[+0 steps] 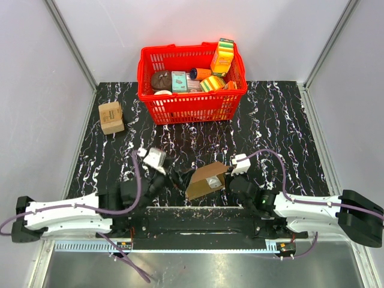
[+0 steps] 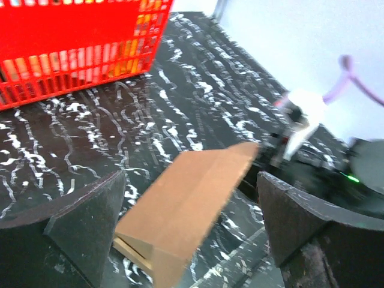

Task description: Fold the paper box

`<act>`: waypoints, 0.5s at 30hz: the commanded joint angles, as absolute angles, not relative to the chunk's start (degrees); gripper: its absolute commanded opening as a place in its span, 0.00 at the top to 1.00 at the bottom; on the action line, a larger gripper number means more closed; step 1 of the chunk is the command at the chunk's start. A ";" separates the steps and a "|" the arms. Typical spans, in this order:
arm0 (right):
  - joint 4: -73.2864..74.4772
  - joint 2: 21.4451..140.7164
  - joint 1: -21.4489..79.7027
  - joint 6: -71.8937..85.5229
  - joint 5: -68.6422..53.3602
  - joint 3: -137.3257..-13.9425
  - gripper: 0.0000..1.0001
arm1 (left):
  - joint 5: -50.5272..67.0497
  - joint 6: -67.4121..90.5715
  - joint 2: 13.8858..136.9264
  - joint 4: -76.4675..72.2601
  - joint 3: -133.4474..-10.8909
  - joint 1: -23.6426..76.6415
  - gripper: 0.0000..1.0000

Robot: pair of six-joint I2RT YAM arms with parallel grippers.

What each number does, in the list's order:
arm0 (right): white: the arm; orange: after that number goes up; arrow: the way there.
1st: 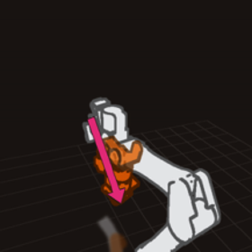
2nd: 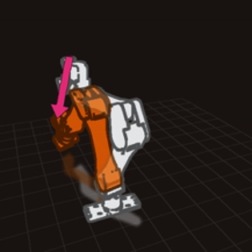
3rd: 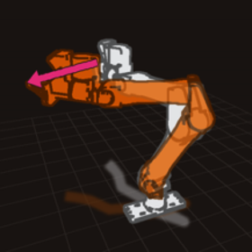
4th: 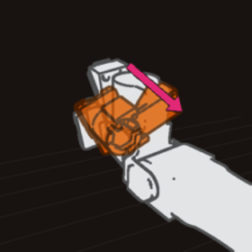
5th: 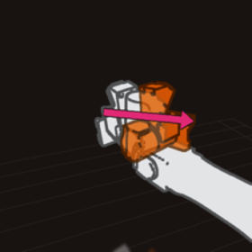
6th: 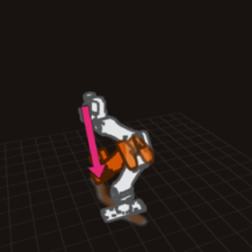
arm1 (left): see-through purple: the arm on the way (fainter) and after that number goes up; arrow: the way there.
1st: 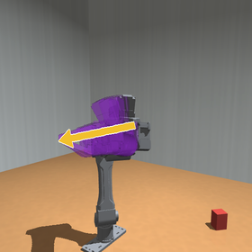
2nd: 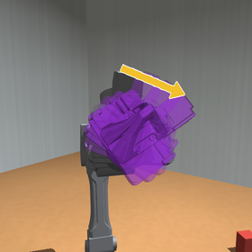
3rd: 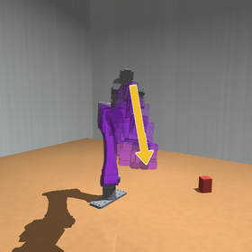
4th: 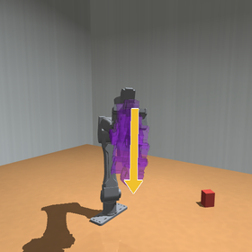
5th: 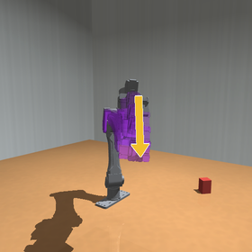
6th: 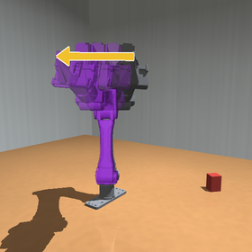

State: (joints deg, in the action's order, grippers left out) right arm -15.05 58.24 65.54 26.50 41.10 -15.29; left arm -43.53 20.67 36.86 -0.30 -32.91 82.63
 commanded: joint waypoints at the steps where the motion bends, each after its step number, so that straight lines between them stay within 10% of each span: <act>1: -15.47 58.71 66.01 27.51 42.54 -16.08 0.86 | -30.44 20.48 42.70 -6.05 -32.34 70.86 0.05; 15: -14.94 57.75 66.01 27.07 41.31 -16.00 0.78 | -15.30 18.98 66.00 -13.44 -37.00 63.11 0.05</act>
